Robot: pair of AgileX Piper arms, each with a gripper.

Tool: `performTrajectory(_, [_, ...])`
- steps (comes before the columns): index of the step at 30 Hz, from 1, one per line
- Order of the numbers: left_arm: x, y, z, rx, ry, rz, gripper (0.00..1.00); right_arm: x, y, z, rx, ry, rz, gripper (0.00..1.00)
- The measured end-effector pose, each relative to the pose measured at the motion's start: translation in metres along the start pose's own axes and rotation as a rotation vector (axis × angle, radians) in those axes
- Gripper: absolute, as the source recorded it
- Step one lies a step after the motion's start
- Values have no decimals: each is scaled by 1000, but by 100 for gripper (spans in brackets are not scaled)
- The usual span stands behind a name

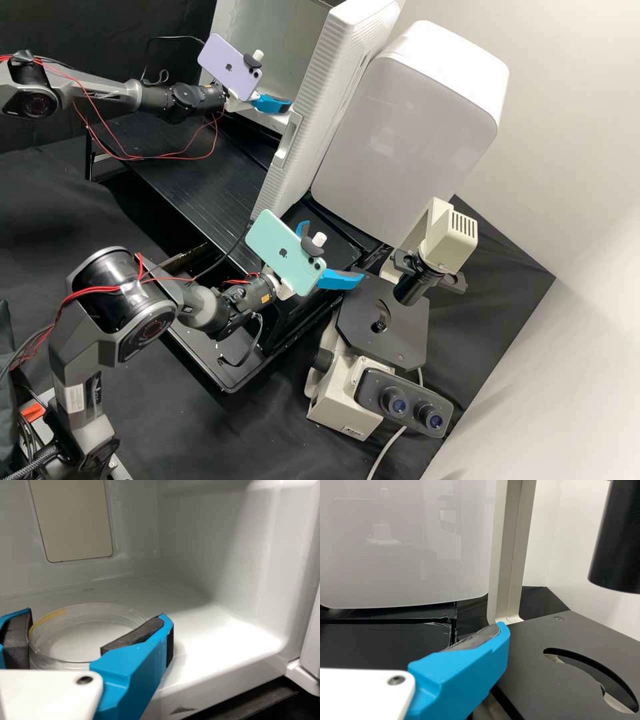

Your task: Place the petri dish in the incubator

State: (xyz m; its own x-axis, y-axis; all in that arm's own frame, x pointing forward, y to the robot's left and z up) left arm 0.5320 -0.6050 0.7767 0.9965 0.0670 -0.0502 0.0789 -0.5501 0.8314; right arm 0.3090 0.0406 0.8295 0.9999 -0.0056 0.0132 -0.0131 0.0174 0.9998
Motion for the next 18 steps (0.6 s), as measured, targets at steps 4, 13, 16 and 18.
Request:
performTrajectory(4, [4, -1, 2, 17, 3, -5, 0, 0, 0, 0, 0, 0, 0, 100])
performTrajectory(13, [13, -4, 7, -2, 3, -23, 0, 0, 0, 0, 0, 0, 0, 100])
performTrajectory(16, [15, -3, 8, -44, 3, -27, 100, 0, 0, 0, 0, 0, 0, 100])
performTrajectory(18, [15, -2, 8, -53, 3, -26, 100, 0, 0, 0, 0, 0, 0, 100])
